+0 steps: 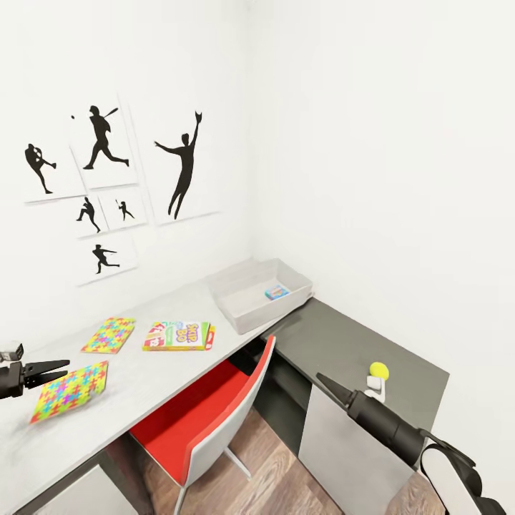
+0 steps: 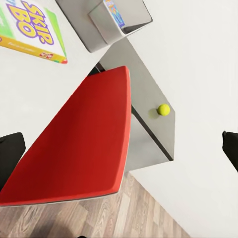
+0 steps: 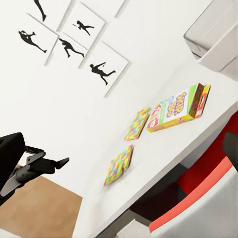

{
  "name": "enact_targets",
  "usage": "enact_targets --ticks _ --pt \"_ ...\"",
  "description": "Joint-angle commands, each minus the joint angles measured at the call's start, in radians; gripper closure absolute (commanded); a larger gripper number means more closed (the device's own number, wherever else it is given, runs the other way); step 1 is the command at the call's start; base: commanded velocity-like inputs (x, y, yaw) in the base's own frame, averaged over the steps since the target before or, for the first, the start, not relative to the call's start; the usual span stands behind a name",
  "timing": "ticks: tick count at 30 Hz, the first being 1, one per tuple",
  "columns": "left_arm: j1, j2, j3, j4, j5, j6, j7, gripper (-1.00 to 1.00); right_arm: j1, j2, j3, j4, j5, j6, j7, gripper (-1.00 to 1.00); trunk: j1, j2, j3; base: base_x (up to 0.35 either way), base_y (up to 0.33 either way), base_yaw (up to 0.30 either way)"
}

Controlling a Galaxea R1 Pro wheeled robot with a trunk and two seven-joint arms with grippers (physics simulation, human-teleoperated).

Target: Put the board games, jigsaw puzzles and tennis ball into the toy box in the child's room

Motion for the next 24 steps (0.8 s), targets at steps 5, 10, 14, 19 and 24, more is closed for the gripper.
enact_targets --ticks 5,10,14,19,24 --pt "-0.001 0.001 0.000 0.000 -0.001 0.011 -0.004 -1.00 -0.001 0.000 -0.003 0.002 -0.008 0.007 -0.005 -1.00 0.001 -0.002 -0.002 -0.008 0.003 -0.001" --pt "-0.001 0.001 0.000 0.000 0.000 0.011 -0.004 -1.00 -0.001 -0.001 -0.005 0.002 -0.009 0.006 -0.007 -1.00 0.001 -0.002 -0.002 -0.002 0.001 0.000" --pt "-0.001 0.001 0.001 0.000 0.000 0.011 -0.004 -1.00 -0.001 -0.001 -0.006 0.003 -0.010 0.005 -0.008 -1.00 0.001 -0.002 -0.002 0.000 0.000 0.000" --pt "-0.001 0.001 0.003 0.000 0.000 0.011 -0.004 -1.00 -0.001 -0.001 -0.007 0.002 -0.010 0.010 -0.009 -1.00 0.001 -0.002 -0.002 0.000 0.000 0.000" --pt "-0.001 0.002 0.004 0.000 0.001 0.011 -0.004 -1.00 -0.002 -0.001 -0.007 0.002 -0.010 0.007 -0.007 -1.00 0.001 -0.002 -0.002 -0.001 0.000 0.000"
